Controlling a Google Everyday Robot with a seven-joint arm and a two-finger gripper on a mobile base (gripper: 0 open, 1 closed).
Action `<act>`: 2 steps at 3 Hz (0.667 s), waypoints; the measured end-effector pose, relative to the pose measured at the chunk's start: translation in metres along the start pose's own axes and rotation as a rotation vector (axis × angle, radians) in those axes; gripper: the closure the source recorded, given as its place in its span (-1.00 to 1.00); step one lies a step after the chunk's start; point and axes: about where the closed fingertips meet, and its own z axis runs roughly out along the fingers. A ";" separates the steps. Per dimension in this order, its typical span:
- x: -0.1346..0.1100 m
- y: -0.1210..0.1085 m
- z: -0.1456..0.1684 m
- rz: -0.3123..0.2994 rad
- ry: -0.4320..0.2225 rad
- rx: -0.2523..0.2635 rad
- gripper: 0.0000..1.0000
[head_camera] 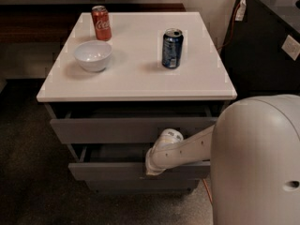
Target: Open middle drawer
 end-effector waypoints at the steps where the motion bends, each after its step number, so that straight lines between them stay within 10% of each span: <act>1: -0.004 0.006 -0.001 -0.006 -0.014 -0.012 0.69; 2: -0.004 0.006 -0.001 -0.006 -0.014 -0.012 1.00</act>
Offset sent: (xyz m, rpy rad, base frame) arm -0.0915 0.0811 0.0439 0.2534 0.1595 0.1605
